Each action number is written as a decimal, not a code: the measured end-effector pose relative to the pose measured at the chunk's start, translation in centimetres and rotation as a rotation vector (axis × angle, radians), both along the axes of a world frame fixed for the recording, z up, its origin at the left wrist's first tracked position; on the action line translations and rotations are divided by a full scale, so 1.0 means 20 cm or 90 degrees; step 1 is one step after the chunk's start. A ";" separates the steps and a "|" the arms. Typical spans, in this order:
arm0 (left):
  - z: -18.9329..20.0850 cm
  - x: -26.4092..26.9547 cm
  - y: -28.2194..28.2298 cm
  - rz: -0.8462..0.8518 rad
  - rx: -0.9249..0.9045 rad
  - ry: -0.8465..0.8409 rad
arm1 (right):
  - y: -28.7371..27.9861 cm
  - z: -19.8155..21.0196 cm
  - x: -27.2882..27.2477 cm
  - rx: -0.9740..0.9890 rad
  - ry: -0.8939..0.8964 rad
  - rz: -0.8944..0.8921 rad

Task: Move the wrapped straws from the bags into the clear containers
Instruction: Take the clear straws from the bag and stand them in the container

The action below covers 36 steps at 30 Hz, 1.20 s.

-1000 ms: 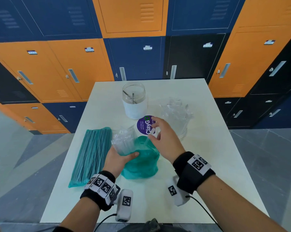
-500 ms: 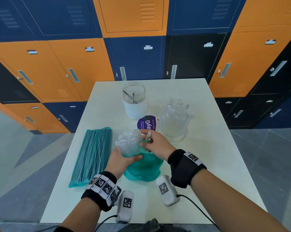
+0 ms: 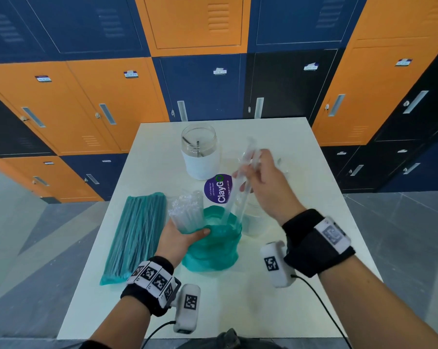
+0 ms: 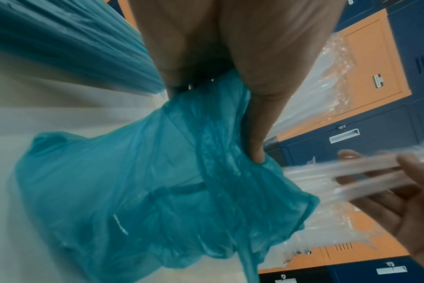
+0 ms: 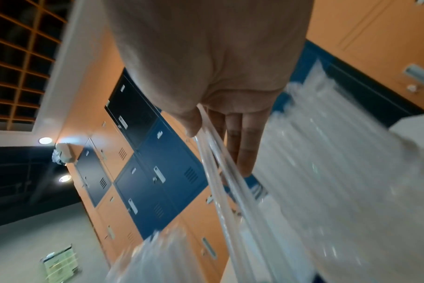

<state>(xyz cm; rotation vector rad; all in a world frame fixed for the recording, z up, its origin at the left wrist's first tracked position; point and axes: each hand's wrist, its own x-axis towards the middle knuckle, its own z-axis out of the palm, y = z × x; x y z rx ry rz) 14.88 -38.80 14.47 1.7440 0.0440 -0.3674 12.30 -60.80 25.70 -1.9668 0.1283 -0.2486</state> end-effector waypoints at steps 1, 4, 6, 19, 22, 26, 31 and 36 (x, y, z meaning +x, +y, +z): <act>0.00 0.00 0.00 -0.001 0.003 0.000 | -0.03 0.06 0.00 0.007 -0.023 -0.028; 0.01 0.00 0.00 -0.001 0.001 -0.002 | -0.13 0.18 -0.01 -0.005 -0.070 -0.100; 0.01 0.00 -0.01 0.000 0.000 -0.002 | -0.18 0.23 -0.01 -0.032 -0.092 -0.135; 0.04 -0.02 -0.01 -0.008 0.012 -0.009 | -0.24 -0.10 -0.04 -0.447 0.092 -0.173; 0.04 -0.02 -0.01 -0.009 0.012 -0.009 | -0.20 -0.19 -0.06 -0.488 0.073 -0.191; 0.04 -0.03 0.00 -0.007 0.019 -0.010 | -0.20 -0.21 -0.06 -0.441 -0.048 -0.180; 0.04 -0.05 0.00 -0.003 0.019 -0.017 | -0.17 -0.33 -0.08 -0.636 -0.009 -0.082; 0.04 -0.05 0.02 -0.004 0.023 -0.019 | -0.14 -0.34 -0.07 -0.705 0.014 -0.126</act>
